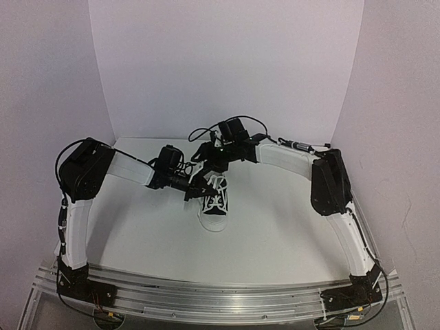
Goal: Tie the shoes
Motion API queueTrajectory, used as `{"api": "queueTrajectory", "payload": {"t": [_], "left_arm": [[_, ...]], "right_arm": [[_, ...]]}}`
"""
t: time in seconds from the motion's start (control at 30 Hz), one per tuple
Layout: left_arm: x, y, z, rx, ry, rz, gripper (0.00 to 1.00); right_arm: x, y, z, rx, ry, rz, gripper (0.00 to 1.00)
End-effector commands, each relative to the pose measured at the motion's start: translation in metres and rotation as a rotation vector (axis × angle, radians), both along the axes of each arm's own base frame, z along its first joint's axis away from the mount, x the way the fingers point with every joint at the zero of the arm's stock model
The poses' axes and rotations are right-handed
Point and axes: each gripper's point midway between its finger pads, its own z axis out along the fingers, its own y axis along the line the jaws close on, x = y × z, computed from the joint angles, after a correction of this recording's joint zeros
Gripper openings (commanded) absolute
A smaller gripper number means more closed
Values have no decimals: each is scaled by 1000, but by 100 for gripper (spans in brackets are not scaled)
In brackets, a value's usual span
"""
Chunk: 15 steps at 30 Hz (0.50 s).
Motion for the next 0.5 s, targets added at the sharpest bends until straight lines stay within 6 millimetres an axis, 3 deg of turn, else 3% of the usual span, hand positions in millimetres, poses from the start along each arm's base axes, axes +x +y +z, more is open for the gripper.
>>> {"api": "queueTrajectory", "payload": {"t": [0.0,0.07,0.17,0.33,0.47], "left_arm": [[0,-2,28,-42,-52,2,0],[0,-2,27,-40,-48,4,0],[0,-1,25,-36,-42,6,0],[0,-1,25,-32,-32,10,0],[1,-2,25,-36,-30,11,0]], "right_arm": [[1,-24,53,9,-81,-68,82],[3,-33,64,8,-101,-80,88],[5,-48,76,4,-114,-107,88],[2,-76,93,-3,-124,-151,81],[-24,-91,71,-15,-61,-147,74]]}}
